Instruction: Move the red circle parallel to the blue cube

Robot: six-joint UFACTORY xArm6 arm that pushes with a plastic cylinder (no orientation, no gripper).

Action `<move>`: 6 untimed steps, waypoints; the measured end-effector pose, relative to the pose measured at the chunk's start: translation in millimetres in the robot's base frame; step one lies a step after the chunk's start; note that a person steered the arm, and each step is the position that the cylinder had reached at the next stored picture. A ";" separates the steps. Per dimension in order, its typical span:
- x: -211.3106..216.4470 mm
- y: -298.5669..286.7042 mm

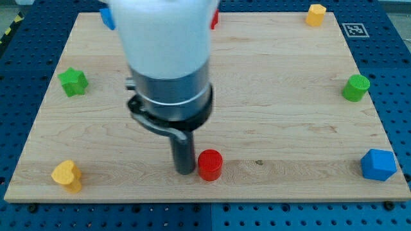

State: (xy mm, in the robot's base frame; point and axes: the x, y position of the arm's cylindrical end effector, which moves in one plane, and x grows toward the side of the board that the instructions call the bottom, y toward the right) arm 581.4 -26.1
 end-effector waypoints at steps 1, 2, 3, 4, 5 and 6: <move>3.1 21.8; 19.6 34.2; 36.7 41.9; 36.8 58.3; 36.7 88.3; 36.7 104.6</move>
